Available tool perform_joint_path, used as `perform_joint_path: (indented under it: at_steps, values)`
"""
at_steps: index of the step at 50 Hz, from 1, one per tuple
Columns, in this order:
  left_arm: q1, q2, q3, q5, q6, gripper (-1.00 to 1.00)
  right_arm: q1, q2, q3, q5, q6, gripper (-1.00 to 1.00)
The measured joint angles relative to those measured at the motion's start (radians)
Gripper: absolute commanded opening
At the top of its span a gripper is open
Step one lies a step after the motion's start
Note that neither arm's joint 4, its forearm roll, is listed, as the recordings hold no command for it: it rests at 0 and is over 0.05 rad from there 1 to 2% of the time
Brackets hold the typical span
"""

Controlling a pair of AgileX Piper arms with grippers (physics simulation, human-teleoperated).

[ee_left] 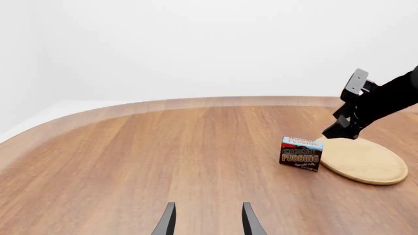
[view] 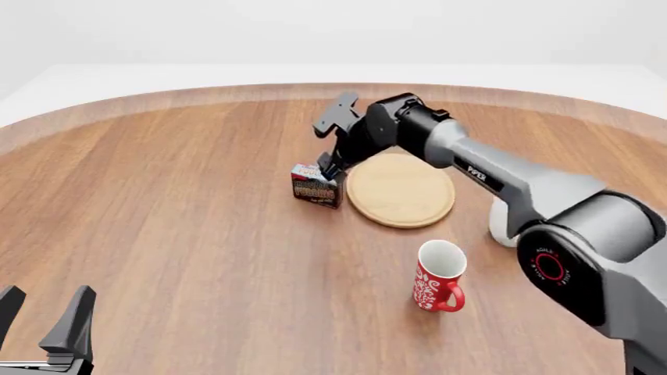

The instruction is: Put the chocolate pudding to the left of the plate.

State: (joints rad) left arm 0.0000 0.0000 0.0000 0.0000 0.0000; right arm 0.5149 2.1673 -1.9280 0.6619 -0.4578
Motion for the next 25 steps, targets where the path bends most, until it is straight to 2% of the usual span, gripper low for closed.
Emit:
perform_joint_path:
  at_steps: [5,25]
  values:
    - [0.000,0.000,0.000,0.000,0.000,1.00,0.018,-0.088,0.117,-0.076,0.036,1.00]
    - [0.000,0.000,0.000,0.000,0.000,1.00,0.102,-0.503,0.666,-0.508,0.231,1.00]
